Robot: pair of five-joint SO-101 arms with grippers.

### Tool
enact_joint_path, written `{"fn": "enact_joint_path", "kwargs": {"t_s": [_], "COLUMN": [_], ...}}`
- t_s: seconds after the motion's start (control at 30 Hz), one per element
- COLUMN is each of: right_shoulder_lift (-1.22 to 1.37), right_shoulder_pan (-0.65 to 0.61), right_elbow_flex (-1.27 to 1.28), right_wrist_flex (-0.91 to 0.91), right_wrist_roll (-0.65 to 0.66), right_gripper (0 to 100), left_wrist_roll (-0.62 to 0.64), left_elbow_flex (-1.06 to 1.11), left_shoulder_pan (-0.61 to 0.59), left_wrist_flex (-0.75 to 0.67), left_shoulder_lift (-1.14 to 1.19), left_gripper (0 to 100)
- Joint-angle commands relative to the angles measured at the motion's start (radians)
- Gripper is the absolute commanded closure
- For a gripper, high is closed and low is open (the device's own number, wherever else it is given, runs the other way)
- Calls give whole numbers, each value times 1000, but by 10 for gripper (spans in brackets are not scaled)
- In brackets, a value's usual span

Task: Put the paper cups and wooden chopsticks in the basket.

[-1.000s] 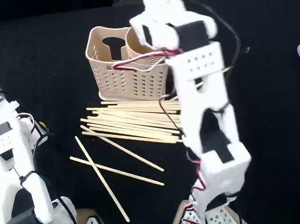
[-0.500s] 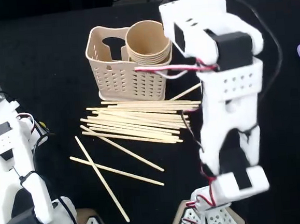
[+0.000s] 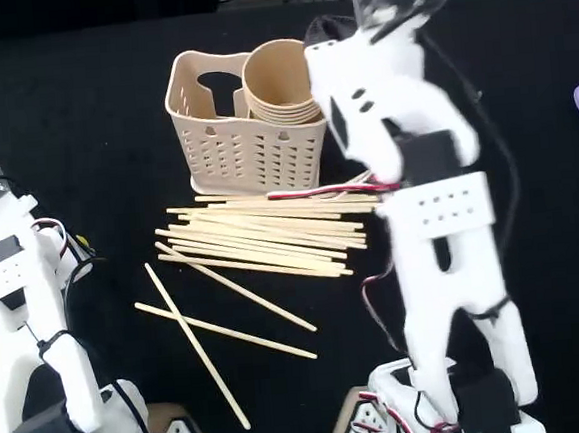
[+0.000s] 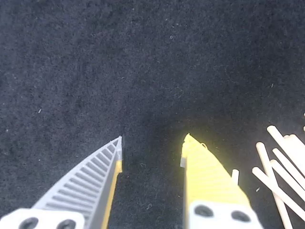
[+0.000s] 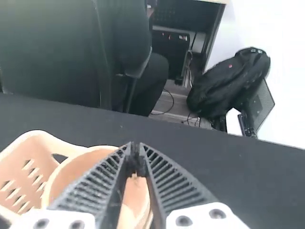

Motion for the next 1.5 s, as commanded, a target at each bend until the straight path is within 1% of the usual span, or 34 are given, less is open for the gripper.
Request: {"fn": "enact_joint_path", "kwargs": {"t_s": [0.0, 0.07, 0.13, 0.6, 0.7, 0.83, 0.9, 0.97, 1.07, 1.2, 1.27, 1.3, 1.37, 1.43, 1.47], "right_shoulder_lift": [-48, -51, -47, -45, -54, -97, -145, -203, -305, -429, -469, -484, -506, -515, -512], "right_shoulder_pan": [9, 9, 6, -12, -11, -12, -12, -12, -6, -11, -11, -11, -11, -11, -11], "right_elbow_flex": [219, 302, 343, 449, 415, 280, 200, 120, 45, 61, 104, 139, 236, 375, 449], "right_wrist_flex": [-388, -509, -569, -575, -572, -562, -491, -348, -44, 390, 546, 609, 683, 661, 620], "right_wrist_roll": [11, 9, 6, 9, 9, 2, 2, 2, 8, 14, 68, 117, 204, 229, 227], "right_gripper": [986, 986, 986, 986, 986, 986, 985, 984, 983, 983, 983, 982, 982, 962, 936], "left_wrist_roll": [3, 3, 3, 2, 2, 3, 3, 3, 3, 3, 3, 3, 0, -3, -3], "left_elbow_flex": [-10, -10, -10, -12, -12, -12, -12, -10, -10, -10, -10, -10, -10, -10, -10], "left_shoulder_pan": [16, 16, 16, 16, 16, 16, 16, 16, 16, 16, 18, 18, 19, 39, 50], "left_wrist_flex": [-12, -12, -12, -12, -12, -12, -12, -12, -12, -12, -12, -12, -12, -12, -9], "left_shoulder_lift": [-21, -21, -21, -23, -23, -18, -18, -18, -18, -18, -17, -17, -17, -17, -17], "left_gripper": [795, 795, 795, 795, 795, 795, 795, 795, 795, 795, 795, 795, 795, 795, 791]}}
